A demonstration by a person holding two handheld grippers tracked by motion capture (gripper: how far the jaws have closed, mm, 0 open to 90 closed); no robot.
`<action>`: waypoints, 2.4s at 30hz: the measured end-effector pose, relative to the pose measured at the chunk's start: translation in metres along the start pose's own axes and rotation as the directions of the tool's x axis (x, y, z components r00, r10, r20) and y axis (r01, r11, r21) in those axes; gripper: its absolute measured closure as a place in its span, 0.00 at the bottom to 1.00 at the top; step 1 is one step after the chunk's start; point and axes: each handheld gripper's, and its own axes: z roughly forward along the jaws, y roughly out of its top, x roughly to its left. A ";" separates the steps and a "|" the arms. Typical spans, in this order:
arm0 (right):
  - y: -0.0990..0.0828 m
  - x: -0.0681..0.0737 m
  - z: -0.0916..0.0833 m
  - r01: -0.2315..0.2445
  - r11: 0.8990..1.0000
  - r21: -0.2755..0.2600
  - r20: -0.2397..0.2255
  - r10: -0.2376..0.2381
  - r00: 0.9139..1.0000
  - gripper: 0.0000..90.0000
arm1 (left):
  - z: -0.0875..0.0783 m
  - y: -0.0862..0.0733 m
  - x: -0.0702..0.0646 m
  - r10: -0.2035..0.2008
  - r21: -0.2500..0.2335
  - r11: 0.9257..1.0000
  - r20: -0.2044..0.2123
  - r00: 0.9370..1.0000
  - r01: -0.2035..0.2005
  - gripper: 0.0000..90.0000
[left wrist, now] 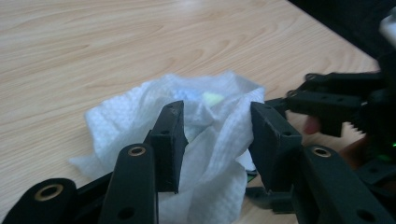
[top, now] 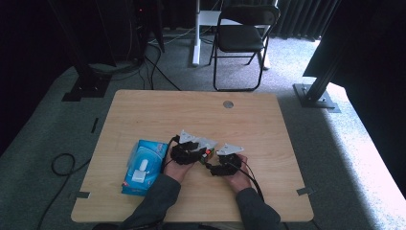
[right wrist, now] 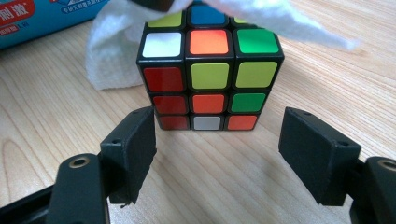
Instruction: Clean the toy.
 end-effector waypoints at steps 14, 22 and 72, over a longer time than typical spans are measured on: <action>0.001 0.000 0.001 -0.001 1.000 0.014 0.003 0.001 1.000 0.31 | 0.000 -0.007 0.007 -0.017 -0.005 1.000 -0.029 0.999 0.017 0.70; 0.001 0.001 0.001 0.005 1.000 0.011 0.000 -0.005 1.000 0.33 | -0.008 -0.001 0.008 -0.005 -0.011 1.000 -0.038 0.999 0.004 0.93; -0.007 -0.003 -0.013 -0.054 0.991 -0.122 0.059 0.061 0.996 0.38 | -0.036 0.045 -0.012 0.017 -0.185 0.983 0.158 0.987 0.013 0.93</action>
